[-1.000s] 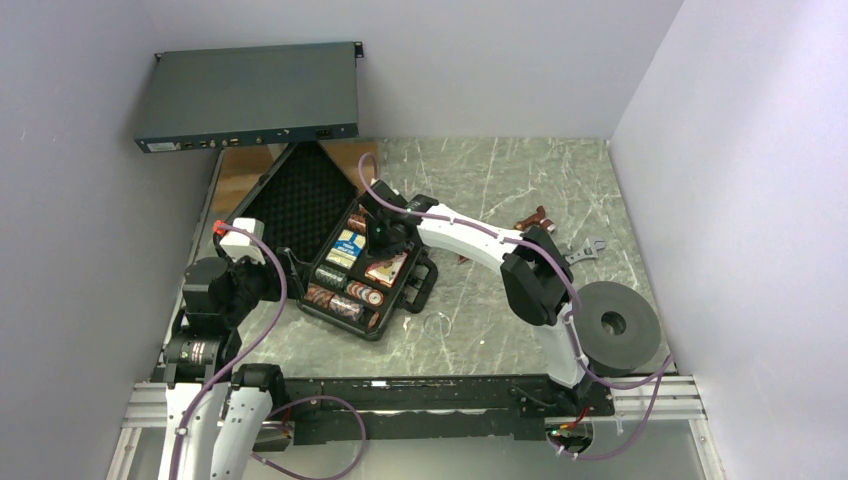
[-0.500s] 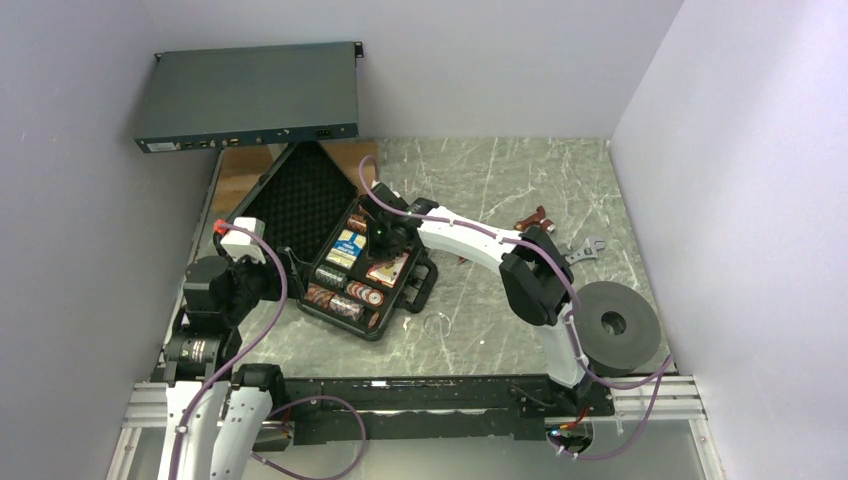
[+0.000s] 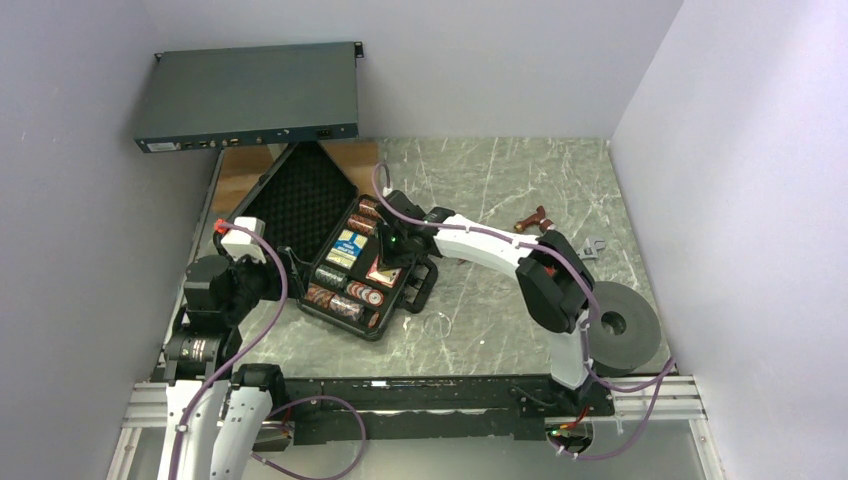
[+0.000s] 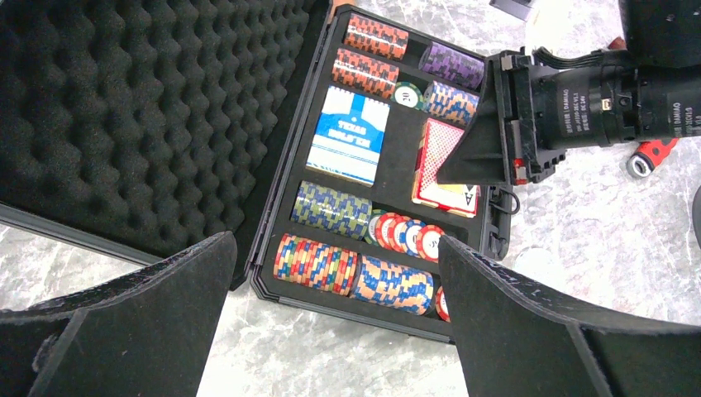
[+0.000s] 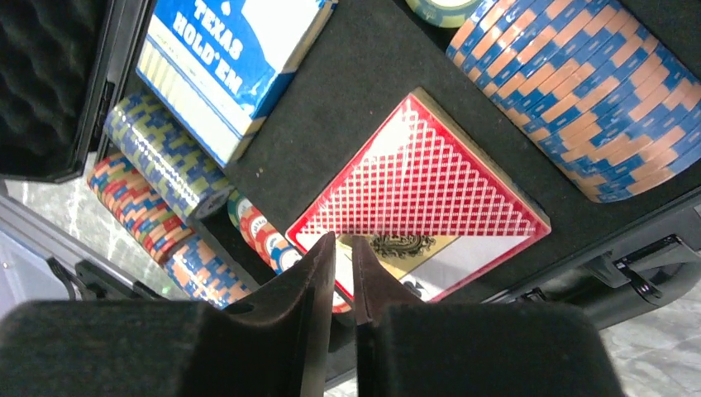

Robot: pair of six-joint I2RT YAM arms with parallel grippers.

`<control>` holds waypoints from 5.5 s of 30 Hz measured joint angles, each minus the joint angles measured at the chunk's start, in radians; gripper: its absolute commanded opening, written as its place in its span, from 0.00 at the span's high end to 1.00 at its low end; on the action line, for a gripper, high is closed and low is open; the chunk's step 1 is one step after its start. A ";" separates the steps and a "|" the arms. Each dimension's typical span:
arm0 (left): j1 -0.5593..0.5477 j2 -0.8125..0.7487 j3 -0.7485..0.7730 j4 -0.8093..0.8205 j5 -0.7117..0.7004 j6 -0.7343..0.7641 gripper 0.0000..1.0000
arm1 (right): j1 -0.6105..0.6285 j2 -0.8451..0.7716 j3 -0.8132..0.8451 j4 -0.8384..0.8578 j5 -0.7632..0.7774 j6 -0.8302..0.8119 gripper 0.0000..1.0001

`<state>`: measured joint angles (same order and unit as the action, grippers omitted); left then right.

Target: Pack up texas hold em set

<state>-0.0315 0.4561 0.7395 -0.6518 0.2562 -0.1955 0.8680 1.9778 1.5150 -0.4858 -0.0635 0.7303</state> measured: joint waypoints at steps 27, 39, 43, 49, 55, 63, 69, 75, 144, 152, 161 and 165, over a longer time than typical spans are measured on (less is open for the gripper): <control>0.000 0.012 0.000 -0.003 -0.016 0.000 0.01 | -0.065 -0.020 -0.008 -0.025 -0.027 -0.126 0.65; 0.000 0.005 0.000 -0.003 -0.016 0.000 0.01 | -0.064 -0.087 -0.029 -0.084 0.001 -0.145 0.28; 0.000 0.004 0.000 -0.004 -0.015 0.000 0.01 | -0.063 -0.182 -0.040 -0.135 0.060 -0.163 0.11; 0.000 0.011 0.000 -0.004 0.012 0.000 0.01 | -0.063 -0.359 -0.119 -0.167 0.188 -0.174 0.00; 0.000 0.043 0.003 -0.008 0.017 0.000 0.01 | -0.067 -0.480 -0.282 -0.192 0.330 -0.172 0.00; 0.000 0.033 0.005 0.045 -0.043 -0.082 0.01 | -0.087 -0.537 -0.383 -0.218 0.405 -0.172 0.00; 0.001 0.116 0.011 0.081 0.024 -0.115 0.01 | -0.100 -0.574 -0.401 -0.224 0.433 -0.172 0.00; -0.102 0.240 0.014 0.077 0.025 -0.139 0.03 | -0.169 -0.590 -0.405 -0.224 0.444 -0.169 0.00; -1.168 1.345 0.394 0.175 -0.492 -0.348 0.06 | -0.463 -0.843 -0.500 -0.247 0.444 -0.060 0.00; -1.171 1.347 0.394 0.177 -0.522 -0.347 0.09 | -0.463 -0.833 -0.500 -0.246 0.424 -0.061 0.00; -1.175 1.358 0.397 0.198 -0.534 -0.347 0.17 | -0.463 -0.832 -0.504 -0.243 0.420 -0.061 0.00; -1.177 1.361 0.398 0.207 -0.534 -0.347 0.22 | -0.463 -0.831 -0.512 -0.238 0.418 -0.060 0.00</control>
<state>-1.2083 1.8172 1.1374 -0.4446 -0.2779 -0.5426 0.4053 1.1465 1.0027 -0.7242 0.3550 0.6701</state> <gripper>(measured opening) 0.811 0.994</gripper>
